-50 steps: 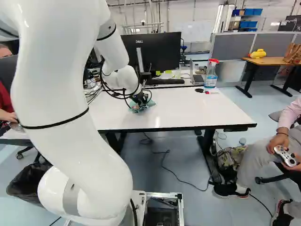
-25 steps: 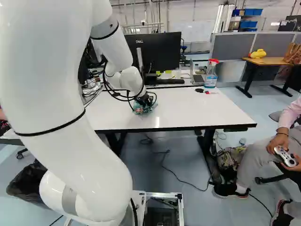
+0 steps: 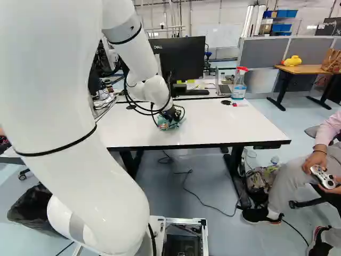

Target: Clean the table with the green towel

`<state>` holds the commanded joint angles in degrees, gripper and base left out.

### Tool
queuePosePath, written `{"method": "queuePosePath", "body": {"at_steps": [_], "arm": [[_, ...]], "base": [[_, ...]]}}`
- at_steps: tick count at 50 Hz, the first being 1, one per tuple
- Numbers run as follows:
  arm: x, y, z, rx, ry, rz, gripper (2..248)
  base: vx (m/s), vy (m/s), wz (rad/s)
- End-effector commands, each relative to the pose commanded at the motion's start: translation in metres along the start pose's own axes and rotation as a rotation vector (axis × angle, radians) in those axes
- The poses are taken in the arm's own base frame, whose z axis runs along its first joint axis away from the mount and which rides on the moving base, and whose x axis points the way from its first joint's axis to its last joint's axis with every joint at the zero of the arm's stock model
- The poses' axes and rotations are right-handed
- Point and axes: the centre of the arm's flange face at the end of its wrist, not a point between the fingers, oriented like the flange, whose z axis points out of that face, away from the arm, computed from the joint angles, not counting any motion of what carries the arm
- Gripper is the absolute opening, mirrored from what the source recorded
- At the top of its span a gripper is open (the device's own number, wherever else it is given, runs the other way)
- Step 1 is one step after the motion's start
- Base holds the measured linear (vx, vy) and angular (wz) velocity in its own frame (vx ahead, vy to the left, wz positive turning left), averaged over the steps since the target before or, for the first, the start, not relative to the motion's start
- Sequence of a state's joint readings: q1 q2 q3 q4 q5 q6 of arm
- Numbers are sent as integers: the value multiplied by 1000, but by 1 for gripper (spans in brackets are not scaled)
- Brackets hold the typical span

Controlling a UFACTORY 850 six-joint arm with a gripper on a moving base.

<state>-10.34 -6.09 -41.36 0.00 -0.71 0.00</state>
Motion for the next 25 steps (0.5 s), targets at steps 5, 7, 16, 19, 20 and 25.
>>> {"method": "queuePosePath", "body": {"at_steps": [5,7,16,19,20,25], "arm": [[1,0,-2,0,4,0,42],[1,0,-4,0,8,0,42],[1,-9,-16,11,28,-16,42],[0,-13,-21,17,36,-24,42],[0,-14,-22,19,38,-26,42],[-2,-22,-31,29,51,-40,42]], "base": [[0,0,0],[0,0,0],[0,0,0],[0,0,0],[0,0,0],[0,0,0]]}}
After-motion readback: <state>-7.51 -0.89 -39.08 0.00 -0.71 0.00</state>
